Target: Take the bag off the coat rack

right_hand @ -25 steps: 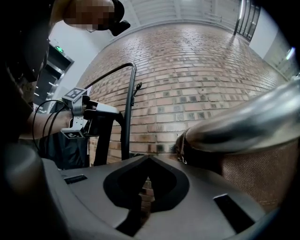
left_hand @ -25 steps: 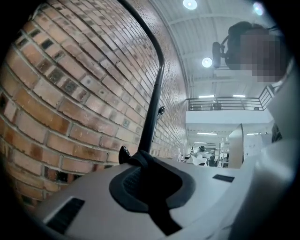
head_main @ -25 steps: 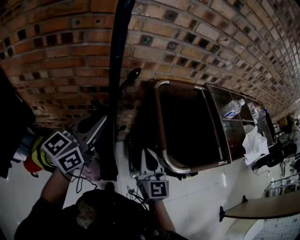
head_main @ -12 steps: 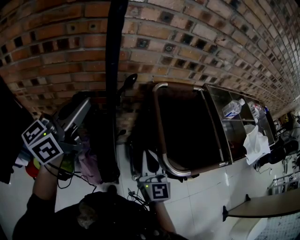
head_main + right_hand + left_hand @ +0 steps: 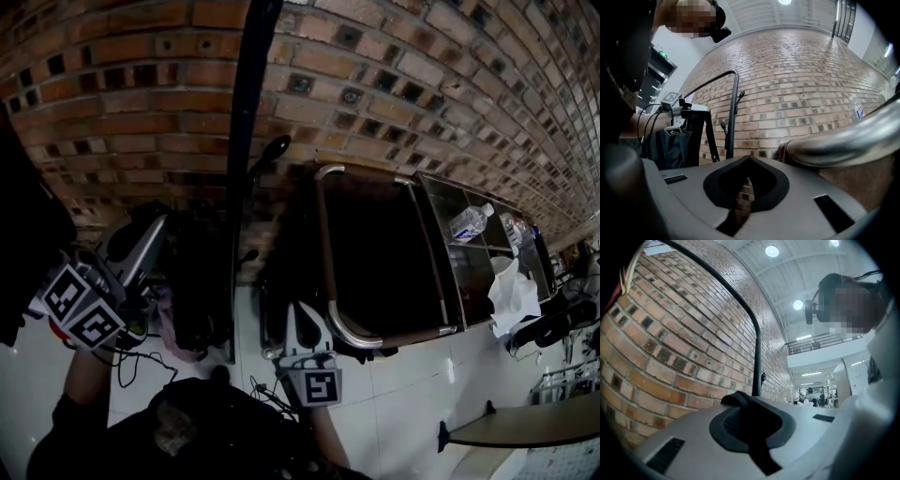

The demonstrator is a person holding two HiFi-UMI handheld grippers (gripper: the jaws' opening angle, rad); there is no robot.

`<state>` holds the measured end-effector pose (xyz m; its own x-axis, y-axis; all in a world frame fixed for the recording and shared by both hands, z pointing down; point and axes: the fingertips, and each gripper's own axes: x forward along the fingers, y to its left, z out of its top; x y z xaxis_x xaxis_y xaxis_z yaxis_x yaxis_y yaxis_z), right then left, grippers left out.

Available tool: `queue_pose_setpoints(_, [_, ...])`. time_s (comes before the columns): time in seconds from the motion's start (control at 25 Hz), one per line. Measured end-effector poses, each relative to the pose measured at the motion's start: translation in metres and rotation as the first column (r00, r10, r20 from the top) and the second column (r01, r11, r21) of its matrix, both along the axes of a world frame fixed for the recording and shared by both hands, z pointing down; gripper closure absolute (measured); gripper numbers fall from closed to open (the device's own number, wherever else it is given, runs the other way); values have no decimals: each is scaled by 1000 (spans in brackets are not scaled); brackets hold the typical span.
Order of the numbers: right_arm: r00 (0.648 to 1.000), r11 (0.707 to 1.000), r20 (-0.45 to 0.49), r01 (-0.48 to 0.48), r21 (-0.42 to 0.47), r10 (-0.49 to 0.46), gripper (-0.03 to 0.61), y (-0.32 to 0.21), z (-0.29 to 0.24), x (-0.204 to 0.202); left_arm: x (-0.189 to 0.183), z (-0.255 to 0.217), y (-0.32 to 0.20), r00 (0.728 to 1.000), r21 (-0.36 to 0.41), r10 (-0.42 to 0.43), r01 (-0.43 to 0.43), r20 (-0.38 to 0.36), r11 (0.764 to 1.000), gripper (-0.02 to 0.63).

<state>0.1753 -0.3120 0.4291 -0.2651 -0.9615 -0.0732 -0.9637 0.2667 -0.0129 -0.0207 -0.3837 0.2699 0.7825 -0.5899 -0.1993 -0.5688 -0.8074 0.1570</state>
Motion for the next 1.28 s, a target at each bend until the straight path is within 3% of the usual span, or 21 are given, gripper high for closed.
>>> queue_pose_setpoints(0.36, [999,999,36,23,27,-24,571,65,-5,1,-32,16,81,996,-28,-86,85,-29,996,591])
queue_pose_setpoints(0.76, [998,997,-30,62,52,-61,571,208,-30,1,-49,33,229,990,-68,-135,133,-31,989,591])
queue_pose_setpoints(0.96, [997,996,-9,83,35,-83,572,272,-28,-6,-54,42,299,989,-68,-145,143,-13,987,591])
queue_pose_setpoints(1.28, [995,994,-12,103,26,-103,572,315,-32,-28,-71,39,362,986,-62,-166,164,-25,985,591])
